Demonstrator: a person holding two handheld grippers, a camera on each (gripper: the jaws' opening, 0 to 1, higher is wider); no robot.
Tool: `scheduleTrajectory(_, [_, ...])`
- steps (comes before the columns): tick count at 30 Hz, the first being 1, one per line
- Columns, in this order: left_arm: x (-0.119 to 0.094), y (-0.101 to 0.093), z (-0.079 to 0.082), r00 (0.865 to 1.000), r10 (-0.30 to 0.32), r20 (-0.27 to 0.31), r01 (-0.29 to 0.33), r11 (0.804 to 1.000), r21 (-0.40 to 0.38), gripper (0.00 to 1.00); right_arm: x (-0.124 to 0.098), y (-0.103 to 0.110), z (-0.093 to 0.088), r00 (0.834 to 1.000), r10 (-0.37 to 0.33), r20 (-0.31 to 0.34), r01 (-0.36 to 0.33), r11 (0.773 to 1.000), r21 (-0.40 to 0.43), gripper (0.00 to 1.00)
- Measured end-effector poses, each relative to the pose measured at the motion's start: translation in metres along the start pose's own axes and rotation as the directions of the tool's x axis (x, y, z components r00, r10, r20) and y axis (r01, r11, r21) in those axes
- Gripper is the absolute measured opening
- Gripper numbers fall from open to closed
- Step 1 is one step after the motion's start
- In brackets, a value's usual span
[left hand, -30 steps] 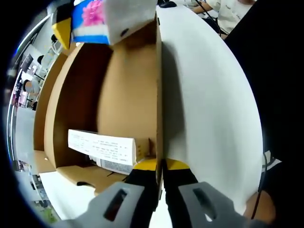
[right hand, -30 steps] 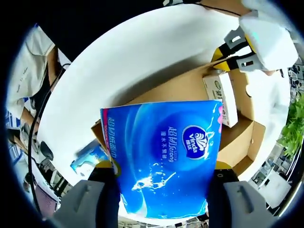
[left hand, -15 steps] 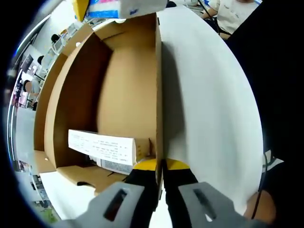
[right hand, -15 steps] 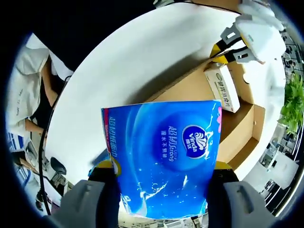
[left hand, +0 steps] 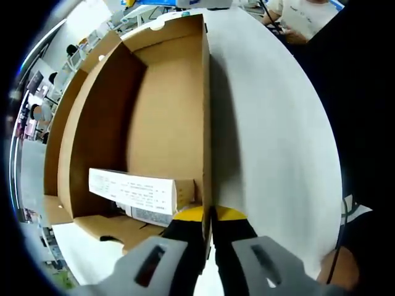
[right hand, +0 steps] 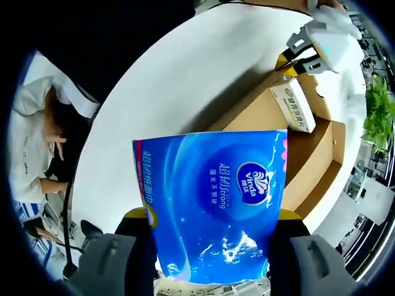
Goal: Operate the shoe box by opening the lid, removing the specified soft item, and placing it in the target area until the item is outside and the box remains undamaged.
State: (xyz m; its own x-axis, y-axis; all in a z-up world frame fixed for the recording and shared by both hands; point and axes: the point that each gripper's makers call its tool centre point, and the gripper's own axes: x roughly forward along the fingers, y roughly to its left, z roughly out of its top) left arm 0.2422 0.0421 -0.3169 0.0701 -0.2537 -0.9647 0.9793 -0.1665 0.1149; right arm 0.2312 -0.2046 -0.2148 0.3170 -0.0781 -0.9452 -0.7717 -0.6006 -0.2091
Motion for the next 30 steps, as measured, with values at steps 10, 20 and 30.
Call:
scheduleTrajectory(10, [0.001,0.001,0.0,1.0,0.001,-0.001,-0.001,1.0,0.0,0.03,-0.005,0.013,-0.003,1.0,0.008,-0.012,-0.007,0.999,0.038,0.73])
scheduleTrajectory(20, [0.001,0.0,0.0,1.0,0.001,-0.001,-0.001,1.0,0.001,0.03,-0.007,0.025,-0.008,1.0,0.02,-0.017,-0.018,0.997,0.077,0.73])
scheduleTrajectory(30, [0.001,0.0,0.001,1.0,0.0,-0.003,0.0,1.0,0.0,0.03,-0.008,0.042,-0.016,0.999,0.04,-0.031,-0.036,0.99,0.135,0.73])
